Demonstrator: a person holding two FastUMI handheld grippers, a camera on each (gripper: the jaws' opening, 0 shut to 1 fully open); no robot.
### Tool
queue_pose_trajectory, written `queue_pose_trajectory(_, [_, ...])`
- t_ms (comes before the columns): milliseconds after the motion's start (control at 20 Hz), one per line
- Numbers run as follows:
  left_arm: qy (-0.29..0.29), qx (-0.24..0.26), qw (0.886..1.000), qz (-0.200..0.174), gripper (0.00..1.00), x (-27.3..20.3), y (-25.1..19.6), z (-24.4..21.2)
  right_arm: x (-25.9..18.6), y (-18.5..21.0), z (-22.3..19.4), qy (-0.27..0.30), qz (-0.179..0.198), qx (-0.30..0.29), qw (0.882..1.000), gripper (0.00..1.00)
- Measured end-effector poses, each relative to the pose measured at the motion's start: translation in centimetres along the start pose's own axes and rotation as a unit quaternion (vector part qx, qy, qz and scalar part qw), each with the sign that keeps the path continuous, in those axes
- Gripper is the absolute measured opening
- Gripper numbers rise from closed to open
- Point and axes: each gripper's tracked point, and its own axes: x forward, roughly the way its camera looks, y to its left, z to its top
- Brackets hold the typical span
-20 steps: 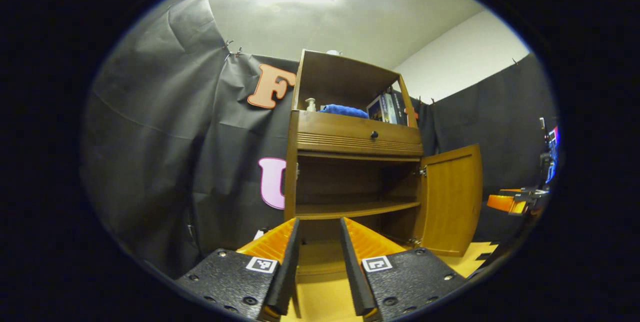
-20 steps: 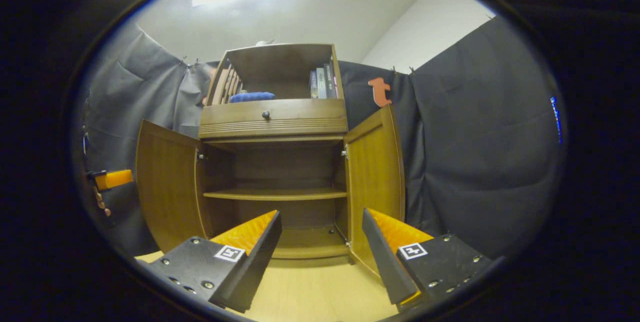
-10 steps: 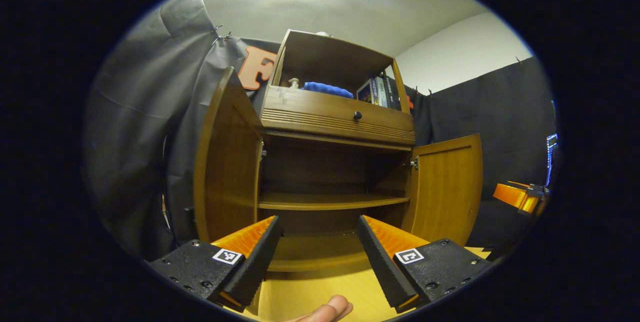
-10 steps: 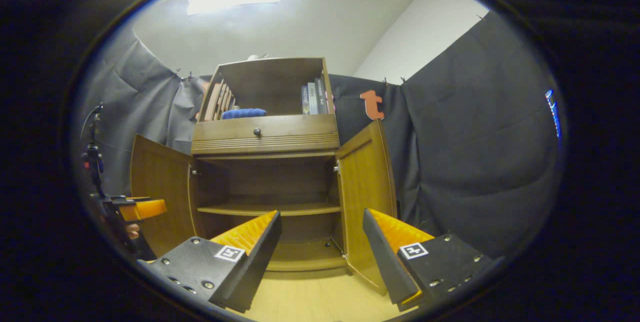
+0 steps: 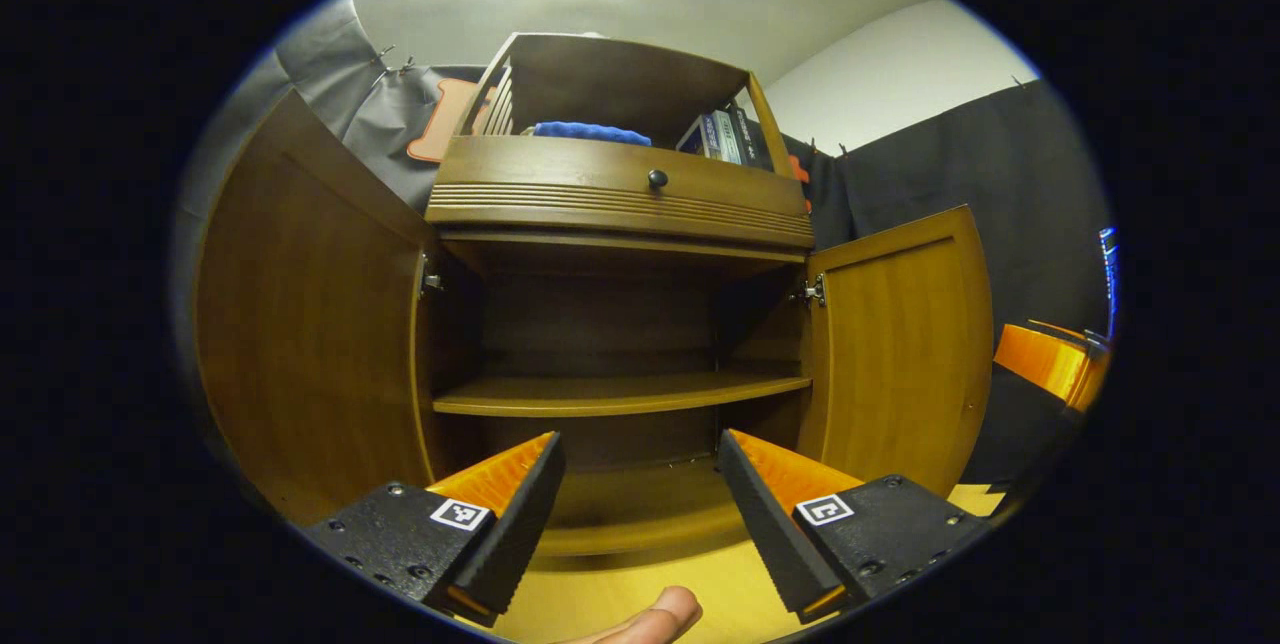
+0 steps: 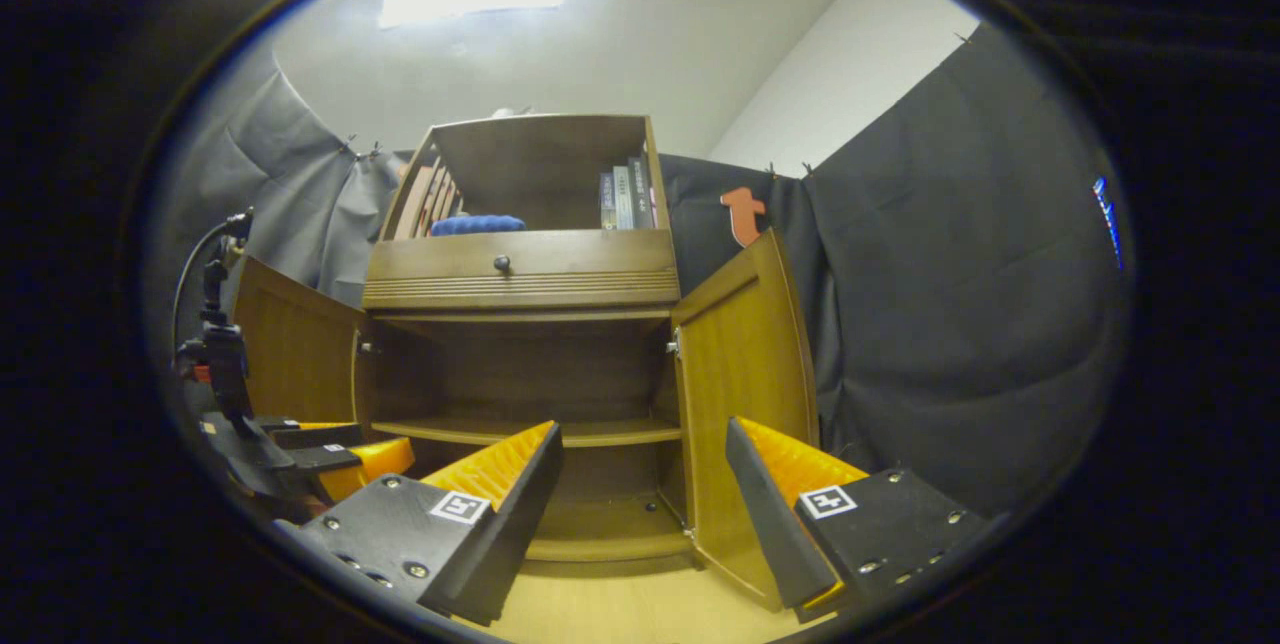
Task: Open the right door of the double-door shoe cabinet with the right hand, and open the left door with the left hand.
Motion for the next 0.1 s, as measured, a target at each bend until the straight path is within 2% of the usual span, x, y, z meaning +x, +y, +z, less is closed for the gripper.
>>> queue_pose_trajectory(100, [0.005,-0.006,1.000,0.007,0.97,0.87,0.12,-1.05,1.44,0.48,-0.38,0.004,0.002,-0.008,1.000,0.94])
